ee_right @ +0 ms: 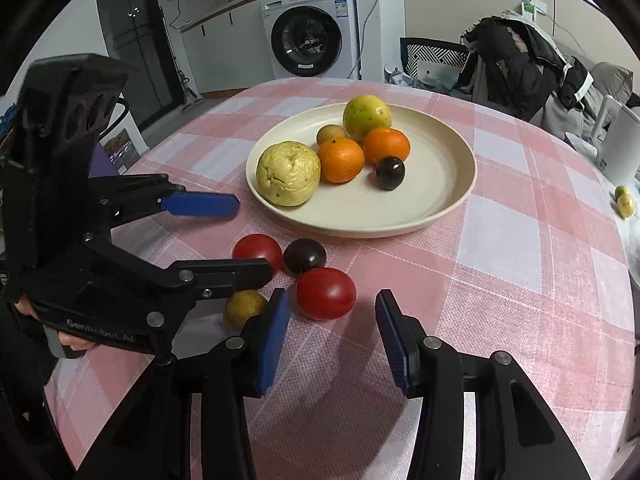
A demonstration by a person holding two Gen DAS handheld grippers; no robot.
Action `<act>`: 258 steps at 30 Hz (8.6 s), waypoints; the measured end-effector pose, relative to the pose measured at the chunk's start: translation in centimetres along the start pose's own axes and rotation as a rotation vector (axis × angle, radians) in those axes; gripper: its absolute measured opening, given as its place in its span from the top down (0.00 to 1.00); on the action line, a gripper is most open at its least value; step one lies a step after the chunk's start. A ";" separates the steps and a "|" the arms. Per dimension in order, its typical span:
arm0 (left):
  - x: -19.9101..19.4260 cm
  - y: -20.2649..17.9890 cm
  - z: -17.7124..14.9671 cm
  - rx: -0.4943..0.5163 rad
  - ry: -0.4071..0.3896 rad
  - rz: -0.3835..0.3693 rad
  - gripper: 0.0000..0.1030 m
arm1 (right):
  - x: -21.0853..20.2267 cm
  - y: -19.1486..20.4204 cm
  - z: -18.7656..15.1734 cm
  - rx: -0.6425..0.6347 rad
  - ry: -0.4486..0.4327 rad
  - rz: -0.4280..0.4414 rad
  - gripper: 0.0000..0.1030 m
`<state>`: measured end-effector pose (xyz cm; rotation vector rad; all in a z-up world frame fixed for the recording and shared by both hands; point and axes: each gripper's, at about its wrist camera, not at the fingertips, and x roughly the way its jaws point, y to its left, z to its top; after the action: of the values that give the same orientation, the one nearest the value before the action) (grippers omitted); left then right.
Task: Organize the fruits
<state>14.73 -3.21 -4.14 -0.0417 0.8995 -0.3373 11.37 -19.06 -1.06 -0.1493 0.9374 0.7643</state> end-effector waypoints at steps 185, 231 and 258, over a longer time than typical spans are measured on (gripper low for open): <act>-7.0 2.1 -0.6 -0.083 -0.156 0.084 0.79 | 3.0 3.4 2.1 -0.050 0.035 -0.090 0.47; -2.7 4.8 3.3 -0.098 -0.169 0.155 0.79 | -0.3 -2.7 4.4 0.153 -0.172 -0.134 0.75; -8.6 1.3 -1.6 -0.063 -0.397 0.304 0.01 | -3.8 -1.2 1.5 0.132 -0.330 -0.113 0.00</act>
<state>8.93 0.84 1.15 -0.0283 0.5113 -0.0127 11.80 -21.32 2.51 0.0389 0.6572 0.5982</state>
